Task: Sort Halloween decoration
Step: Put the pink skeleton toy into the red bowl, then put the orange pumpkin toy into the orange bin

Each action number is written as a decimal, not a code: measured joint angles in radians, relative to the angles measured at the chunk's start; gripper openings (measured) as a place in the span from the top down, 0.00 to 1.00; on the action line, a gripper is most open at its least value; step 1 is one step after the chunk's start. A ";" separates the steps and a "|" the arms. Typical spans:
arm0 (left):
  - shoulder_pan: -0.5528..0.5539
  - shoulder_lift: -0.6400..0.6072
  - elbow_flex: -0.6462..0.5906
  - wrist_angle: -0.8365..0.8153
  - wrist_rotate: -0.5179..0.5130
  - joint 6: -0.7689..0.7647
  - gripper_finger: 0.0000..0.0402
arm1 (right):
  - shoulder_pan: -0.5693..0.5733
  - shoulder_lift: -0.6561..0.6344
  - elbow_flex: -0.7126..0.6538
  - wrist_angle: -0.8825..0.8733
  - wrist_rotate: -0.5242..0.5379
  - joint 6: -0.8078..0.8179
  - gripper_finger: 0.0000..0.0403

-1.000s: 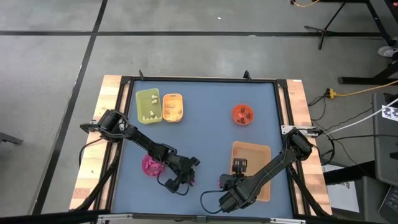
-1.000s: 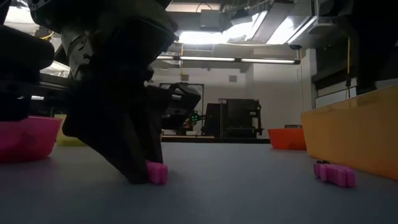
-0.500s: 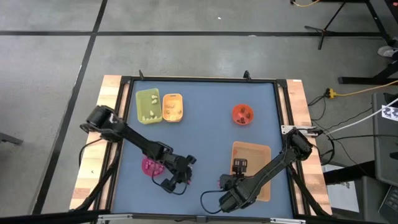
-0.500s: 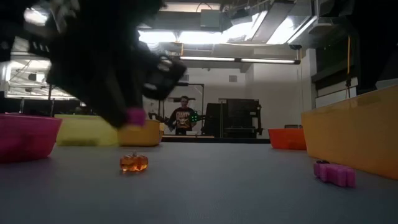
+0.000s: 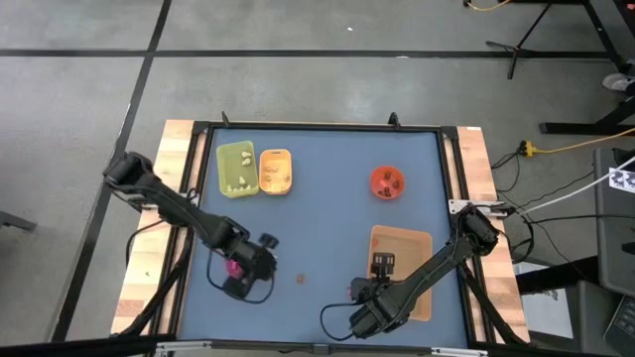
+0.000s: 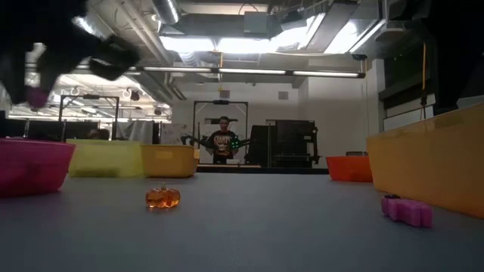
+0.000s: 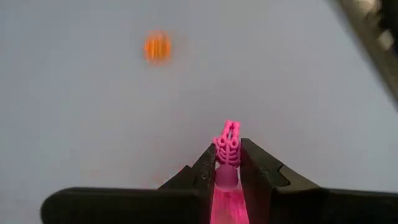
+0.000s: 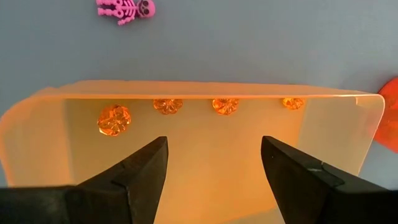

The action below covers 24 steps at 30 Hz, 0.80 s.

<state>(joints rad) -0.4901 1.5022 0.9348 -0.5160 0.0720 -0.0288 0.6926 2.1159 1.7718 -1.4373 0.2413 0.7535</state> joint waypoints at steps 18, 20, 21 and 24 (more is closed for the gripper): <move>-0.087 -0.043 0.000 -0.427 -0.176 -0.295 0.82 | -0.001 0.000 0.021 -0.023 -0.048 -0.038 0.36; -0.087 -0.043 0.000 -0.427 -0.176 -0.320 0.78 | -0.001 0.000 0.040 -0.036 -0.052 -0.052 0.36; -0.087 -0.043 0.000 -0.427 -0.176 -0.332 0.77 | -0.001 0.000 0.051 -0.038 -0.052 -0.052 0.36; -0.087 -0.043 0.000 -0.427 -0.176 -0.344 0.71 | -0.007 0.000 0.095 -0.052 -0.053 -0.053 0.36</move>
<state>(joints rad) -0.5770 1.4590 0.9348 -0.9428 -0.1036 -0.3726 0.6857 2.1159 1.8671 -1.4895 0.1883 0.7006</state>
